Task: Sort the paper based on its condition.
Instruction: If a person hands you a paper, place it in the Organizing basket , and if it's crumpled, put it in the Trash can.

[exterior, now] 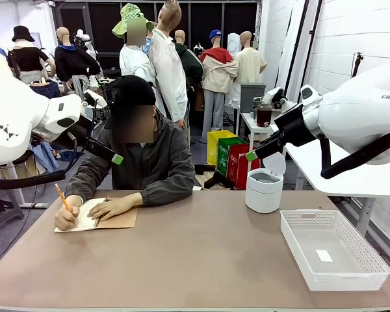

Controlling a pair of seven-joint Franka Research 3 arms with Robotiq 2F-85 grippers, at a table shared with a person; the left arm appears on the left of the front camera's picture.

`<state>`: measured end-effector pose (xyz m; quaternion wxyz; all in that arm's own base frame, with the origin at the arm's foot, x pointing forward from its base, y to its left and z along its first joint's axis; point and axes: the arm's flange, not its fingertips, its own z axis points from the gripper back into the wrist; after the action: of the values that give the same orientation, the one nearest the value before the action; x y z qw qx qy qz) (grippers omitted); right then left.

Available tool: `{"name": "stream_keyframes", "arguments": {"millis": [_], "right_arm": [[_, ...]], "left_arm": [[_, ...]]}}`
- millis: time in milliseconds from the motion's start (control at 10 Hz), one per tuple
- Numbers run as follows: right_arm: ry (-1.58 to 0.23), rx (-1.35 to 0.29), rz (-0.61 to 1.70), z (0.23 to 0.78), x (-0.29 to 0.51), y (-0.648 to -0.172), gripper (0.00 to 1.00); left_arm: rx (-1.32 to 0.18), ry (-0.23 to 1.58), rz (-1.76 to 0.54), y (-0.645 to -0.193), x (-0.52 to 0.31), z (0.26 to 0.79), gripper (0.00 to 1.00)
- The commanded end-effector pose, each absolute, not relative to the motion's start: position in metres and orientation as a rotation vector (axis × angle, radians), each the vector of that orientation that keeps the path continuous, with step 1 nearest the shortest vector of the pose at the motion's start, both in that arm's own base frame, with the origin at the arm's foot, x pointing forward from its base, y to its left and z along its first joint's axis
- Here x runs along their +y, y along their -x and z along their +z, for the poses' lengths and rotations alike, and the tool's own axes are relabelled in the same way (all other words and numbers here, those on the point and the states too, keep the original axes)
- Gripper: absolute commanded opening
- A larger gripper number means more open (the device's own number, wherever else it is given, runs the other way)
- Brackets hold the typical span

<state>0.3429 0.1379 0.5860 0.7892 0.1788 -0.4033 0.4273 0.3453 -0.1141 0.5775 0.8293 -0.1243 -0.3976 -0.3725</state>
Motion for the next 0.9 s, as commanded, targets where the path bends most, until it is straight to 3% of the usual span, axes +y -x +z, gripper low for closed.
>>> {"name": "stream_keyframes", "arguments": {"millis": [0,800], "right_arm": [[-0.394,-0.863,0.922,0.5856,0.1371,-0.3425,1.00],[-0.394,-0.863,0.922,0.5856,0.1371,-0.3425,1.00]], "left_arm": [[-0.836,0.268,-0.791,-0.3453,-0.1131,0.5785,1.00],[-0.836,0.268,-0.791,-0.3453,-0.1131,0.5785,1.00]]}}
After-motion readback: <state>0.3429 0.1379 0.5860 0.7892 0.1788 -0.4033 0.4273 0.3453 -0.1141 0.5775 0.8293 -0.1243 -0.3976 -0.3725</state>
